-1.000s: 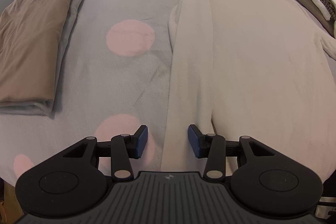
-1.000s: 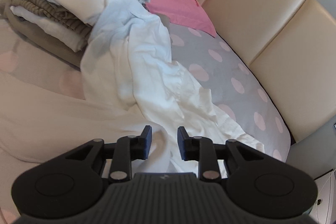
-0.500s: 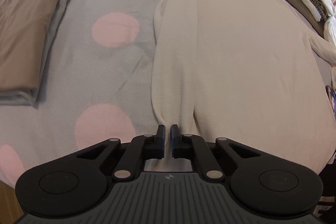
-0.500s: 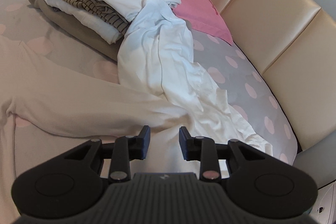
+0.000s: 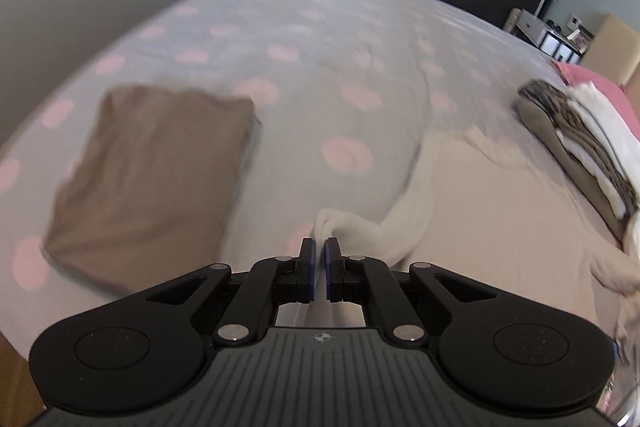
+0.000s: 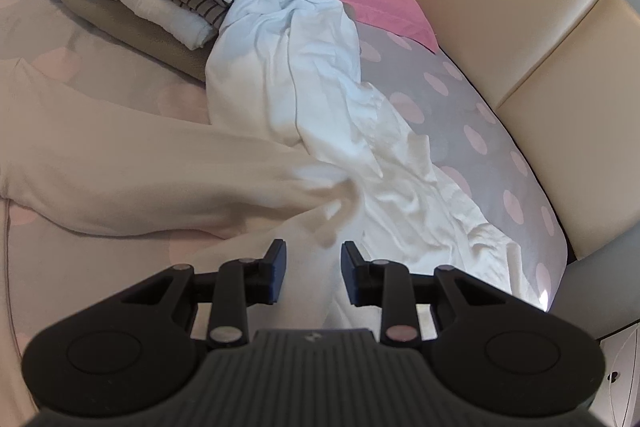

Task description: Fold clothes

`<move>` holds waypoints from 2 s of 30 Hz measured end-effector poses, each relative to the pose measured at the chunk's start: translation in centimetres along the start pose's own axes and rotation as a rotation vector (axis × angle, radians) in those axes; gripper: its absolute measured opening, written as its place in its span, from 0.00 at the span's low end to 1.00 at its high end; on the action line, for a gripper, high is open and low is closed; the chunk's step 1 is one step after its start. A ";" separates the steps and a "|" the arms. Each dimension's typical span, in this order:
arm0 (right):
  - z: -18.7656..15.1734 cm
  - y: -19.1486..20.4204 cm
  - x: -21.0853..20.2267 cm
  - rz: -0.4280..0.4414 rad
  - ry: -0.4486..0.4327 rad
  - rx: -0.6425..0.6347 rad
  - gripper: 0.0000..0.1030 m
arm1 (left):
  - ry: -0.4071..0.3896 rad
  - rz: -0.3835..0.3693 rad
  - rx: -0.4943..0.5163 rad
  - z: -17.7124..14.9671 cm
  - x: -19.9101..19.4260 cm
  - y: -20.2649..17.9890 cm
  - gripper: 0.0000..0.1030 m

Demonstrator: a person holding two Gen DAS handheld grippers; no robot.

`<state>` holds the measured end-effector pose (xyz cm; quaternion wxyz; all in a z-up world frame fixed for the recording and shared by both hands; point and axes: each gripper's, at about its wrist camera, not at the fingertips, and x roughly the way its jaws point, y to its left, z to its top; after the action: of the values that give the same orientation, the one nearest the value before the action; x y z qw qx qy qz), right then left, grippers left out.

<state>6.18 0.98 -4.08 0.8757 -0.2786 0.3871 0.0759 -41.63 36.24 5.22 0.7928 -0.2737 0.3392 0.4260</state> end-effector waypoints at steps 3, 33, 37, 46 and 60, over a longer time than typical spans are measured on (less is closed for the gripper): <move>0.0 0.5 0.1 -0.002 -0.003 -0.022 0.32 | -0.024 0.068 0.003 2.6 0.7 1.2 0.03; -0.7 3.8 -2.0 0.181 -0.076 -0.153 0.34 | -0.018 0.118 0.192 1.9 4.1 0.5 0.28; -1.2 4.7 -3.4 0.226 -0.115 -0.194 0.36 | 0.110 0.002 0.270 -2.4 3.5 -1.8 0.28; -1.6 6.7 -5.6 0.262 -0.170 -0.250 0.37 | 0.390 -0.188 0.408 -12.4 2.3 -5.2 0.29; -2.3 7.9 -7.9 0.282 -0.216 -0.286 0.38 | 0.484 -0.224 0.430 -17.4 3.4 -7.1 0.05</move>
<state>-3.51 6.99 -3.07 0.8444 -0.3333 0.3114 0.2809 -39.40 21.85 -7.19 0.7707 -0.2288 0.5675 0.1777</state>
